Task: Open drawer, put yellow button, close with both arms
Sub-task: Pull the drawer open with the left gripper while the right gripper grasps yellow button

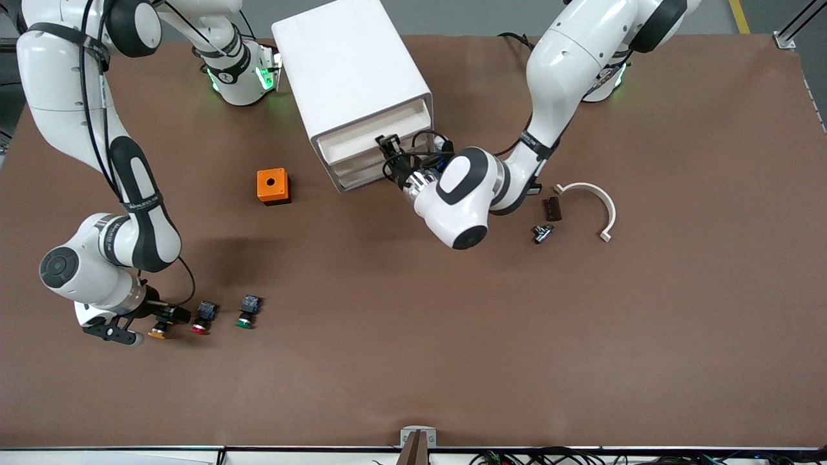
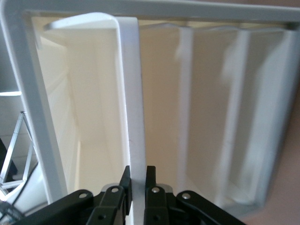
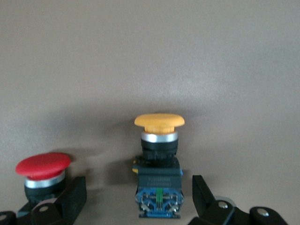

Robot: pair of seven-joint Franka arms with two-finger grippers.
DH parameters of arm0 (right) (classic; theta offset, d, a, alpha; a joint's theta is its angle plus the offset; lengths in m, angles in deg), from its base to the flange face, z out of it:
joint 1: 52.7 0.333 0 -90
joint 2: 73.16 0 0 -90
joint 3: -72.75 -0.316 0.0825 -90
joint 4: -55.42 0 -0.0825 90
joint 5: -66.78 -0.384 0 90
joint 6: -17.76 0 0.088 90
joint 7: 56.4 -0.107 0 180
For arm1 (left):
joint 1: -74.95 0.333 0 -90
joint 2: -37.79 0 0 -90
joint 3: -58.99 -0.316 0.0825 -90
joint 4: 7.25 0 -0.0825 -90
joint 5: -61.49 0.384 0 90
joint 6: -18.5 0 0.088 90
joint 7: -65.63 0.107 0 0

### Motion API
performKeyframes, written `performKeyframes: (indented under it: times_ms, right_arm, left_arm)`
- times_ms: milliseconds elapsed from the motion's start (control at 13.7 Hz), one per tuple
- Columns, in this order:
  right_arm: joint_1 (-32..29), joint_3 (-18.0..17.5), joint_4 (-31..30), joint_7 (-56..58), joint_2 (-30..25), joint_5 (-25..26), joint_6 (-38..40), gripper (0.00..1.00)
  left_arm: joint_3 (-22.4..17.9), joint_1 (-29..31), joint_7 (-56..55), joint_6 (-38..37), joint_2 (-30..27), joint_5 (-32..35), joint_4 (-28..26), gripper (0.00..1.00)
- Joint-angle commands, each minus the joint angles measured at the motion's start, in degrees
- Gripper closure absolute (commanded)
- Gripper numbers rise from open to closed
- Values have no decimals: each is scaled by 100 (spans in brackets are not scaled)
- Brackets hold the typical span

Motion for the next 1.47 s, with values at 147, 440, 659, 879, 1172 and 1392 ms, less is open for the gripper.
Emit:
performKeyframes:
  times_ms: [147,440,659,879,1172,1392]
  right_arm:
    - [-44,1,321,46,226,154,37,9]
    - [-79,10,330,204,226,155,37,30]
    - [-88,19,330,204,217,146,81,55]
    - [-132,19,330,204,208,128,90,90]
    - [-97,19,435,178,77,58,606,100]
    - [-44,1,462,38,-238,49,1195,100]
  left_arm:
    - [-716,-22,361,57,73,-24,157,99]
    - [-1042,-5,484,4,21,-15,201,99]
    - [-1104,21,502,4,30,-6,298,94]
    - [-1104,57,581,13,21,-15,298,1]
    - [-1165,74,607,4,3,-6,420,1]
    - [-1367,48,669,4,-14,47,517,1]
